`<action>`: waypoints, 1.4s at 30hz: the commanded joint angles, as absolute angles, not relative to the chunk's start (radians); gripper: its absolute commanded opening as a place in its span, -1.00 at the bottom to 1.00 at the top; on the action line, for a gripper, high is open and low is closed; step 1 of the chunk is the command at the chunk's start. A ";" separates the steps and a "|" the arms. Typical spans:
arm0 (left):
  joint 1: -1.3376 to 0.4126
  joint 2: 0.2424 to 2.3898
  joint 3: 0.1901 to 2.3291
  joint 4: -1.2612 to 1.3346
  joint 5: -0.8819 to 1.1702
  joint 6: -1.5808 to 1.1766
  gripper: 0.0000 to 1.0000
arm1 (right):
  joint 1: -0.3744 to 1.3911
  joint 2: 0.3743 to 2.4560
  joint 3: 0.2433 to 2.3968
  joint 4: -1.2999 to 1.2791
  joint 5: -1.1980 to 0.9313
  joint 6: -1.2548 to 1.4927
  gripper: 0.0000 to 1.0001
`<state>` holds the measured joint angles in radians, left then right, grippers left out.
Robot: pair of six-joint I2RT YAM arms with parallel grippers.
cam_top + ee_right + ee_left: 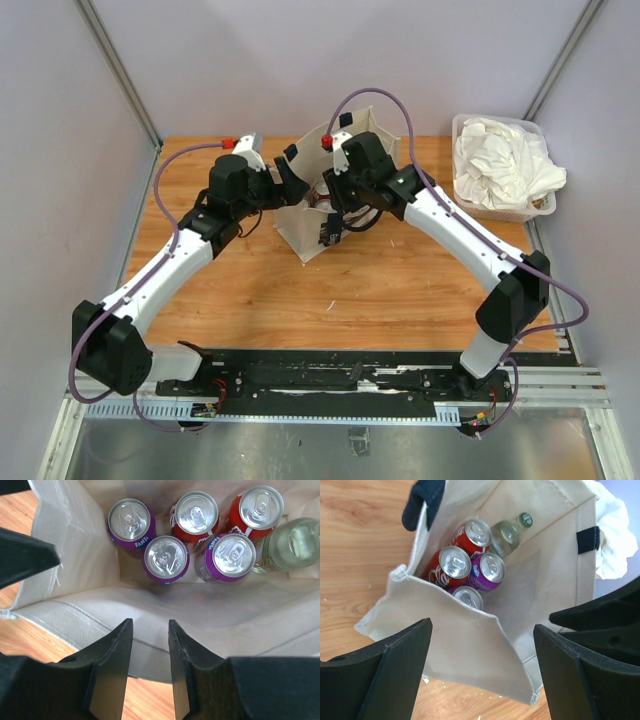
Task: Take the beverage out of the canvas bag
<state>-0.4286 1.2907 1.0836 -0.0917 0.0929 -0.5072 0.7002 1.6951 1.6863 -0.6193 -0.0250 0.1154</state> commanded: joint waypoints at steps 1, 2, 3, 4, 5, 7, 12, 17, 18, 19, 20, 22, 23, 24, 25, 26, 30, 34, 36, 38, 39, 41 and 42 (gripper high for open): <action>-0.471 1.342 1.074 -0.068 0.070 -0.523 0.74 | 0.733 1.636 1.618 -0.599 0.005 0.136 -0.28; -0.481 1.355 1.071 -0.066 0.068 -0.525 0.73 | 0.736 1.632 1.608 -0.597 0.005 0.136 -0.28; -0.491 1.365 1.066 -0.063 0.065 -0.528 0.72 | 0.740 1.631 1.600 -0.598 0.005 0.137 -0.28; -0.501 1.375 1.063 -0.059 0.065 -0.531 0.70 | 0.743 1.629 1.593 -0.598 0.005 0.136 -0.28; -0.509 1.383 1.057 -0.054 0.063 -0.534 0.66 | 0.744 1.628 1.588 -0.598 0.005 0.137 -0.28; -0.527 1.396 1.044 -0.050 0.062 -0.537 0.53 | 0.749 1.628 1.581 -0.601 0.005 0.136 -0.28; -0.539 1.383 0.987 -0.054 0.064 -0.551 -0.46 | 0.754 1.627 1.565 -0.613 0.009 0.144 -0.28; -0.539 1.347 0.915 -0.053 0.081 -0.561 -0.72 | 0.755 1.618 1.560 -0.615 0.015 0.150 -0.28; -0.539 1.343 0.906 -0.053 0.082 -0.561 -0.71 | 0.756 1.616 1.565 -0.620 0.016 0.152 -0.28; -0.540 1.341 0.897 -0.056 0.081 -0.561 -0.72 | 0.756 1.613 1.570 -0.623 0.018 0.154 -0.28; -0.541 1.339 0.888 -0.057 0.080 -0.561 -0.71 | 0.757 1.608 1.576 -0.626 0.019 0.157 -0.28; -0.541 1.341 0.873 -0.054 0.082 -0.563 -0.72 | 0.757 1.596 1.583 -0.631 0.025 0.161 -0.28; -0.544 1.342 0.866 -0.050 0.084 -0.564 -0.72 | 0.759 1.590 1.582 -0.634 0.031 0.164 -0.28; -0.547 1.345 0.862 -0.048 0.083 -0.564 -0.71 | 0.758 1.582 1.581 -0.637 0.034 0.165 -0.28; -0.552 1.348 0.858 -0.047 0.082 -0.563 -0.72 | 0.759 1.575 1.582 -0.640 0.036 0.168 -0.28; -0.557 1.355 0.855 -0.046 0.081 -0.563 -0.72 | 0.760 1.566 1.580 -0.643 0.037 0.170 -0.28; -0.581 1.375 0.849 -0.045 0.070 -0.567 -0.73 | 0.761 1.531 1.563 -0.658 0.052 0.181 -0.28; -0.601 1.385 0.841 -0.038 0.061 -0.576 -0.73 | 0.763 1.494 1.532 -0.666 0.066 0.188 -0.28; -0.604 1.389 0.839 -0.034 0.058 -0.583 -0.73 | 0.763 1.481 1.495 -0.667 0.077 0.186 -0.29; -0.607 1.390 0.839 -0.031 0.055 -0.588 -0.72 | 0.763 1.481 1.460 -0.666 0.081 0.189 -0.29; -0.610 1.390 0.839 -0.030 0.057 -0.591 -0.70 | 0.763 1.483 1.446 -0.667 0.081 0.192 -0.29; -0.613 1.388 0.839 -0.031 0.054 -0.597 -0.62 | 0.764 1.487 1.418 -0.664 0.082 0.199 -0.29; -0.613 1.387 0.839 -0.030 0.053 -0.599 -0.55 | 0.763 1.489 1.406 -0.660 0.085 0.203 -0.29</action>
